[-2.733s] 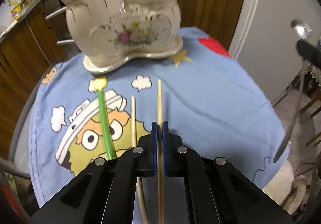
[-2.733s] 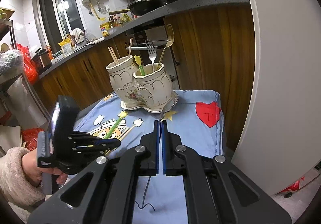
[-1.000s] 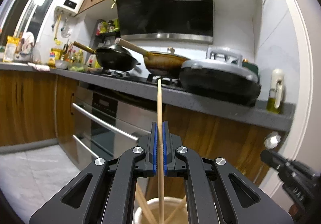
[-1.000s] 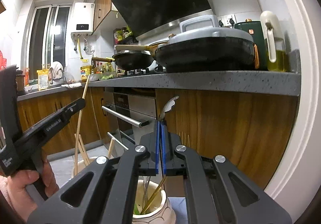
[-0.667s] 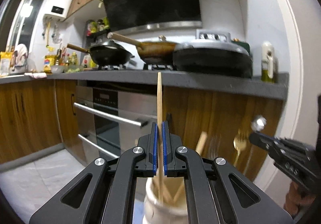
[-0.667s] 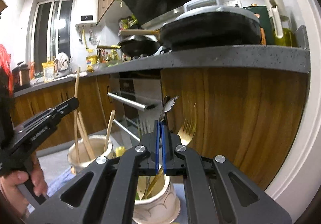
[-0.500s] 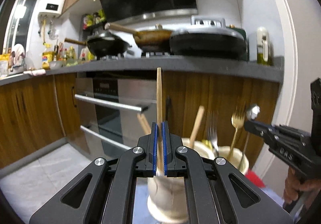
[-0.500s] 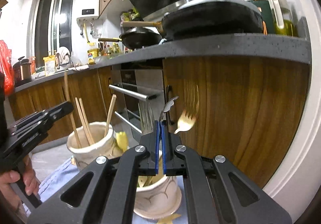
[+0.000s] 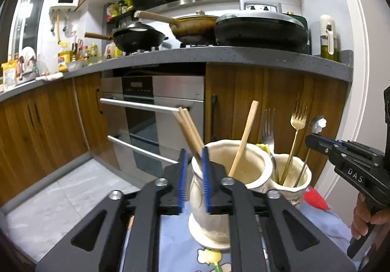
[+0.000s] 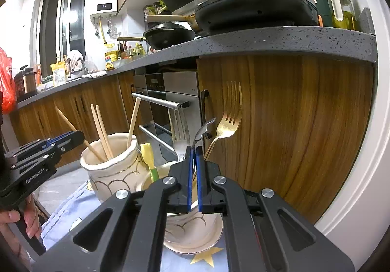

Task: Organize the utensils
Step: 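Insert the chopstick into the tall cup while the right tool drops the silver spoon in the short cup, then move back and grasp the green-handled yellow spoon with the right tool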

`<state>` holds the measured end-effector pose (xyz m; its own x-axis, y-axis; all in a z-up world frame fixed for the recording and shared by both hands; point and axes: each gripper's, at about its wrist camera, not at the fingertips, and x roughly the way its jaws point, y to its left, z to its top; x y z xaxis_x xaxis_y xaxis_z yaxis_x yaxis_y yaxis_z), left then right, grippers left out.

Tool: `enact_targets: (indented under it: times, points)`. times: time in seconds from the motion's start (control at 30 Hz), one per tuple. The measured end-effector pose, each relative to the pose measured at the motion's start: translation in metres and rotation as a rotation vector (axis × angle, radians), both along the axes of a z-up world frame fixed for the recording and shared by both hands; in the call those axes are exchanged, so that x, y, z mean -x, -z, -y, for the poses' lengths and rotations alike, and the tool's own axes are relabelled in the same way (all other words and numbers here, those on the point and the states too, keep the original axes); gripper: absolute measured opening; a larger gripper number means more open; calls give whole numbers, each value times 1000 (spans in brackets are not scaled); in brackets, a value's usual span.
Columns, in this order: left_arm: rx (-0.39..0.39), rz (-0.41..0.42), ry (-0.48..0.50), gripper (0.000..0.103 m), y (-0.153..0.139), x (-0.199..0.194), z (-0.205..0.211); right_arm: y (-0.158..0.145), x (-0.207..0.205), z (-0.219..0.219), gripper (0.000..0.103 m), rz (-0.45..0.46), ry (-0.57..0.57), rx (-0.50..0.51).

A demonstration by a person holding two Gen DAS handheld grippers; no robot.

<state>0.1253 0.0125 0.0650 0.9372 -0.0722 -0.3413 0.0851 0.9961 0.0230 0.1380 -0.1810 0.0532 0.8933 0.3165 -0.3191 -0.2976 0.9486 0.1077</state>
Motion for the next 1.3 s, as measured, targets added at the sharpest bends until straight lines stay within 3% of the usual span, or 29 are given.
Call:
enact_targets:
  times: [0.1,0.2,0.3,0.5,0.57,0.63,0.8,1.0,1.3]
  points:
    - [2,6,5,23,-3,3,-1,-1,0,0,10,-9,-1,0]
    - [-11,10,2,26,-6,5,0,-2,1,1,32,-14,-4,-9]
    - [0,8,5,32,-10,7,-2,-4,4,2,38,-9,0,-10]
    - [27,15,-7,55,-20,17,-8,-11,16,9,62,-9,-7,-43]
    - [32,24,-20,68,-24,22,-10,-14,21,11,68,-3,-7,-51]
    - [49,34,-26,73,-29,28,-14,-17,27,14,81,1,-6,-60]
    - [67,49,-37,91,-38,45,-19,-26,47,27,96,16,-2,-94]
    - [63,41,-26,97,-35,71,-21,-27,71,38,98,15,12,-96]
    - [53,-47,-58,98,-9,107,-31,-15,94,39,98,-48,1,-63]
